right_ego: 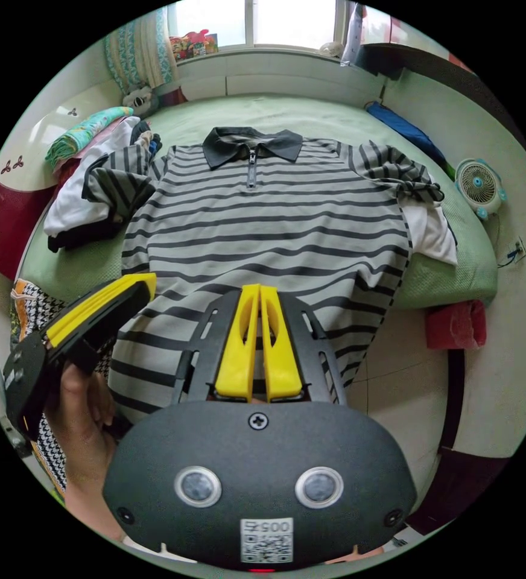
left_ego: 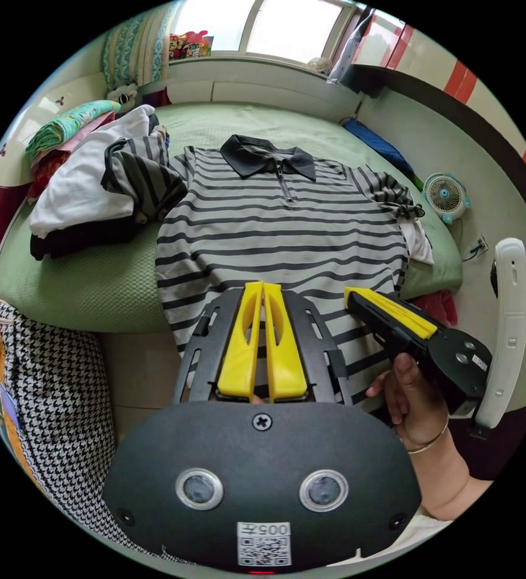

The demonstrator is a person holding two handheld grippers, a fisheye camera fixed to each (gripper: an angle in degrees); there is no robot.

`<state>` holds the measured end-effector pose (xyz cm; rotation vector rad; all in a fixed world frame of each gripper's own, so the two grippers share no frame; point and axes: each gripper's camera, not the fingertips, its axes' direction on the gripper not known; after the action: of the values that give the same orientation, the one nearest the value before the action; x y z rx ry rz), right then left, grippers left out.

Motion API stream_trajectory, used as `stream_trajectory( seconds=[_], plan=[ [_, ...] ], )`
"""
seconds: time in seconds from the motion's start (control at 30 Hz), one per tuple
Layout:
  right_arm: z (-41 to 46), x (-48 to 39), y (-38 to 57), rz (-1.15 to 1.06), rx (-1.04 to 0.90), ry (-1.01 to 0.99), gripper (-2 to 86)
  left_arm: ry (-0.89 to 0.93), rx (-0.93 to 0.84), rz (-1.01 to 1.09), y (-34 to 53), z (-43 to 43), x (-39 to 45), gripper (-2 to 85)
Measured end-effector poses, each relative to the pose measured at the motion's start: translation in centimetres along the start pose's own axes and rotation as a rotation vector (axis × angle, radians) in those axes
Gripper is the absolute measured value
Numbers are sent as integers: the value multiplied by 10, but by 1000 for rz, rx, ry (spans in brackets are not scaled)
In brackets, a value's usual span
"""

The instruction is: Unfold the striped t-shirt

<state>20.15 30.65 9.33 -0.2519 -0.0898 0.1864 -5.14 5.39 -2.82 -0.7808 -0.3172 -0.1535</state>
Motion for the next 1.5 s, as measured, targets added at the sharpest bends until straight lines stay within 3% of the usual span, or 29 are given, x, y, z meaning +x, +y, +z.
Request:
stream_trajectory(
  seconds=[1.5],
  plan=[
    [-10, -2, -15, -10, -4, 21, -12, 12, 6, 4, -4, -11, -37, -6]
  ],
)
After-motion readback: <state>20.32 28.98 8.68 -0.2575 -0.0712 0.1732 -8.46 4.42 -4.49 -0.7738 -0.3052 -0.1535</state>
